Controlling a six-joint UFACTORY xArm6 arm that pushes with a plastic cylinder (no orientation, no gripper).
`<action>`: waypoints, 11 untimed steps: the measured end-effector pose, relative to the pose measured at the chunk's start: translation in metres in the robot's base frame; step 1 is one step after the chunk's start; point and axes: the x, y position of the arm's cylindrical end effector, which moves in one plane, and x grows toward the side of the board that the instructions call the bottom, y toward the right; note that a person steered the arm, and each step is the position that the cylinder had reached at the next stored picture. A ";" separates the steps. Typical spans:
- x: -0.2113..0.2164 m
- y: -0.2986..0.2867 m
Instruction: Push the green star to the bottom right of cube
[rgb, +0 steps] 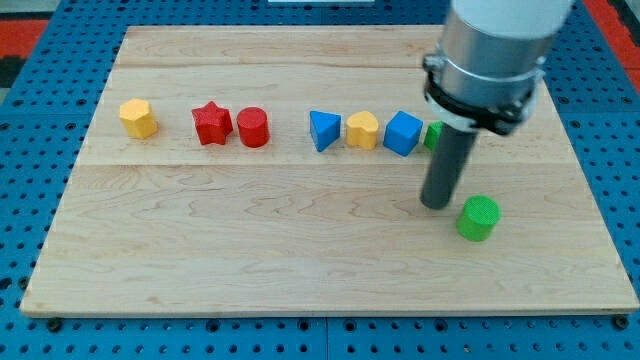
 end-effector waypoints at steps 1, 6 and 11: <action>0.006 0.038; -0.080 0.041; -0.049 -0.049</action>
